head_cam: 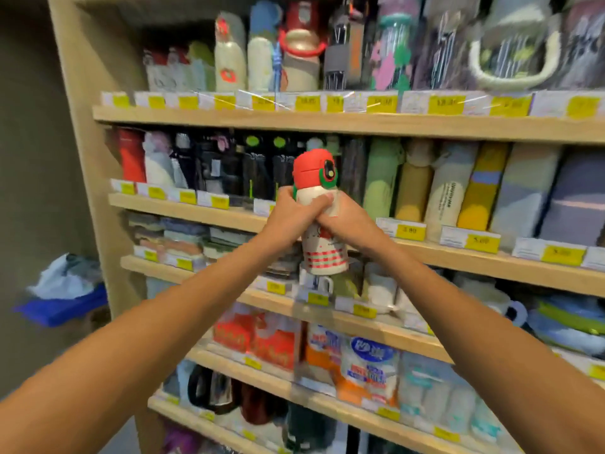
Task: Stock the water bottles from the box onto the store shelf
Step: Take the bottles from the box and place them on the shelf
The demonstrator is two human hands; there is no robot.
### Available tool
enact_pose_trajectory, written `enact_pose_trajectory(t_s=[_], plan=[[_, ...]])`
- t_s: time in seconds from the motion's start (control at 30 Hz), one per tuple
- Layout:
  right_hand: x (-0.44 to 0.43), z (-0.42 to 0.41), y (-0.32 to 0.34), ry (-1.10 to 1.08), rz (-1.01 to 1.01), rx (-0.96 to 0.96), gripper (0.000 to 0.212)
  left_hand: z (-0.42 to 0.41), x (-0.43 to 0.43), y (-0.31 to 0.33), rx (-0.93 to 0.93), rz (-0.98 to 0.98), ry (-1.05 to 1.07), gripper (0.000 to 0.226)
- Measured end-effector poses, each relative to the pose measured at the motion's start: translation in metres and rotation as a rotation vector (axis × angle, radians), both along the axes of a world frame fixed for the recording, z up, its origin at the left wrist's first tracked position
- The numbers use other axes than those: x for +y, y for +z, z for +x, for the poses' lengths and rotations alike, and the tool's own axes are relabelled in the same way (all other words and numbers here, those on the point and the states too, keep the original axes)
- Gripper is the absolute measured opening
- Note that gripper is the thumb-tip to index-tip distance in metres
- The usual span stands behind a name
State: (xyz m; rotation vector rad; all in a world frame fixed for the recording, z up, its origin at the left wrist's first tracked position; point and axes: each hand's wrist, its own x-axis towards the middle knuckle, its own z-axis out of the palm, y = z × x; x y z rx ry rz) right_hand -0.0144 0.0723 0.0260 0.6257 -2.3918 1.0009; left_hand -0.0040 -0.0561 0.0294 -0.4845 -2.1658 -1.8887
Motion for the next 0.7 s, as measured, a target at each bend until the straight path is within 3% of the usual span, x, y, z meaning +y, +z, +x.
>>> enact_pose_trajectory(t_s=[0.1, 0.33, 0.5, 0.7], plan=[[-0.033, -0.024, 0.031, -0.004, 0.013, 0.034, 0.039, -0.027, -0.032, 0.024, 0.027, 0.018, 0.036, 0.078], [-0.108, -0.075, 0.084, -0.039, 0.023, 0.173, 0.036, -0.077, -0.094, 0.072, 0.105, 0.141, 0.008, 0.063], [-0.160, -0.097, 0.113, 0.026, 0.043, 0.226, 0.037, -0.107, -0.140, 0.095, 0.142, 0.223, -0.022, 0.082], [-0.217, -0.117, 0.153, -0.014, 0.097, 0.261, 0.030, -0.143, -0.197, 0.129, 0.233, 0.211, -0.043, 0.063]])
